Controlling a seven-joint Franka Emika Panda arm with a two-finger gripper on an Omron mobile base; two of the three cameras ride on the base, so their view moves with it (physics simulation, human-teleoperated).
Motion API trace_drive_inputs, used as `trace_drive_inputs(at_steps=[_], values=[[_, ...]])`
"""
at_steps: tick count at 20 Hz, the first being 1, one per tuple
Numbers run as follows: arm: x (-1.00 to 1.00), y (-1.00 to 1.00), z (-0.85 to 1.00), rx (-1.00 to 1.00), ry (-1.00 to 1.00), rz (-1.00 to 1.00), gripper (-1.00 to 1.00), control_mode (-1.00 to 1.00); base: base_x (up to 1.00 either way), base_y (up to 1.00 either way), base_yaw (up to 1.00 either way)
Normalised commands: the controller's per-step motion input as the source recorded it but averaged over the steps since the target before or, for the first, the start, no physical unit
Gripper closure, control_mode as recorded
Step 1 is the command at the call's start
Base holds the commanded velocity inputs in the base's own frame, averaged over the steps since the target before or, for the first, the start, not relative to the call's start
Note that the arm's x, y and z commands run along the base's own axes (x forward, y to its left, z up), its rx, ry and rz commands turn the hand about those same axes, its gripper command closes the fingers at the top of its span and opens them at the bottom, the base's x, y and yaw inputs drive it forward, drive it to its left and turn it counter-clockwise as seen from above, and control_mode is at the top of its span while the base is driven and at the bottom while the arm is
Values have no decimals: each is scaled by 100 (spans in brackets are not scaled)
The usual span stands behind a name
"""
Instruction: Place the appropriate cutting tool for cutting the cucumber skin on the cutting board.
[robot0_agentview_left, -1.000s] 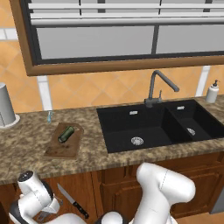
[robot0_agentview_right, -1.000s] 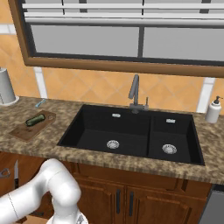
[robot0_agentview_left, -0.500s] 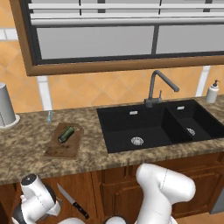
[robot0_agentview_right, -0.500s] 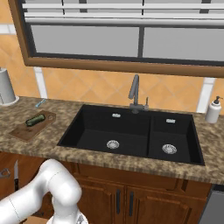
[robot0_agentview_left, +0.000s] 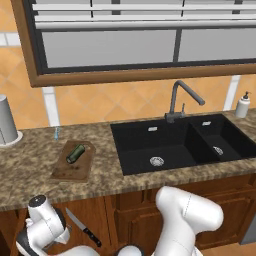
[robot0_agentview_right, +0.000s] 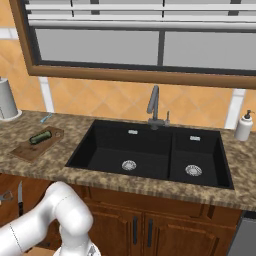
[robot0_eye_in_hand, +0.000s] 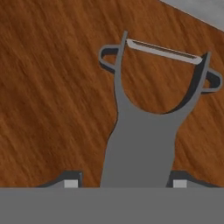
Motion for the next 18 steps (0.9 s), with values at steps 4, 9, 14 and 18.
trace_drive_inputs(at_steps=[4,9,14,18], values=[[-41,0,-59,0,9,-6,100,-100,0,0,0],[-17,0,-30,0,1,-8,100,-100,0,0,0],[-18,0,25,0,-3,-5,100,-100,0,0,0],[-67,0,78,0,-2,-6,100,-100,0,0,0]])
